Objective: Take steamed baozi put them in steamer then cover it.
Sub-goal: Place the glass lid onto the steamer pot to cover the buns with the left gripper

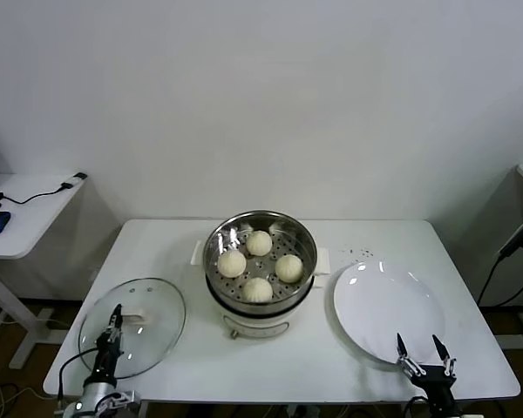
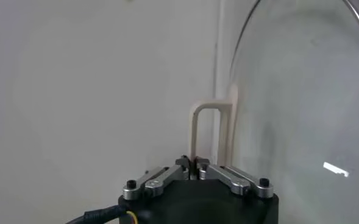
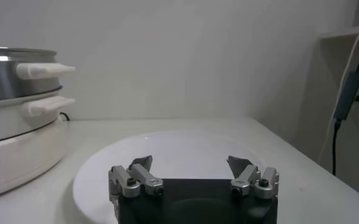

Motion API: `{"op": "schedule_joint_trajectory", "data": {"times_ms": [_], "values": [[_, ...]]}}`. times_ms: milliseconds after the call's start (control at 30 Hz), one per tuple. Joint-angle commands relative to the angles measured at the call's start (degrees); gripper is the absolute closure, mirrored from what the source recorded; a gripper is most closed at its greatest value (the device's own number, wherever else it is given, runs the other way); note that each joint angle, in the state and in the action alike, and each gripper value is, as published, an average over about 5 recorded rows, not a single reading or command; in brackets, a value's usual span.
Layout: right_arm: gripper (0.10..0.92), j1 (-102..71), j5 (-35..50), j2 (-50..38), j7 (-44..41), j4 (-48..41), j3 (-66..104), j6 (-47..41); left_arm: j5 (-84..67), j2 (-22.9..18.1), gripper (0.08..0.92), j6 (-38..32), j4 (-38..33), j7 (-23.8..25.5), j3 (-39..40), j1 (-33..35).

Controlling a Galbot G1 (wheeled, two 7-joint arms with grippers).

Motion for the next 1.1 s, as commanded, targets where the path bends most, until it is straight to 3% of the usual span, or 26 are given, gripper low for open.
{"op": "schedule_joint_trajectory", "data": {"times_ms": [33, 267, 400, 533, 800, 1100], "values": [[0.203, 0.14, -0.26, -0.21, -0.07, 0.98, -0.01, -0.68, -9.61, 5.36, 0.862, 4.5, -15.11, 9.64, -0.58, 2.28], [0.203, 1.17, -2.46, -0.17, 2.35, 2.14, 0.35, -3.38, -19.78, 14.21, 0.862, 15.97, -28.15, 23.88, -1.72, 1.86], [0.203, 1.54, -3.6, -0.17, 2.86, 2.47, 0.32, -4.39, -21.62, 18.2, 0.862, 22.58, -34.11, 28.95, -1.64, 0.18], [0.203, 1.69, -4.76, 0.03, 3.13, 2.58, 0.19, -4.95, -20.61, 19.43, 0.862, 28.59, -39.0, 32.77, 1.02, -1.32], [0.203, 2.22, -7.23, 0.88, 3.93, 2.97, -0.3, -5.53, -6.01, 13.45, 0.862, 38.26, -44.08, 40.51, 18.05, -9.48], [0.203, 2.31, -7.89, 1.28, 4.02, 3.05, -0.89, -5.39, 5.27, 1.55, 0.862, 41.32, -38.22, 43.2, 32.6, -17.39]]}}
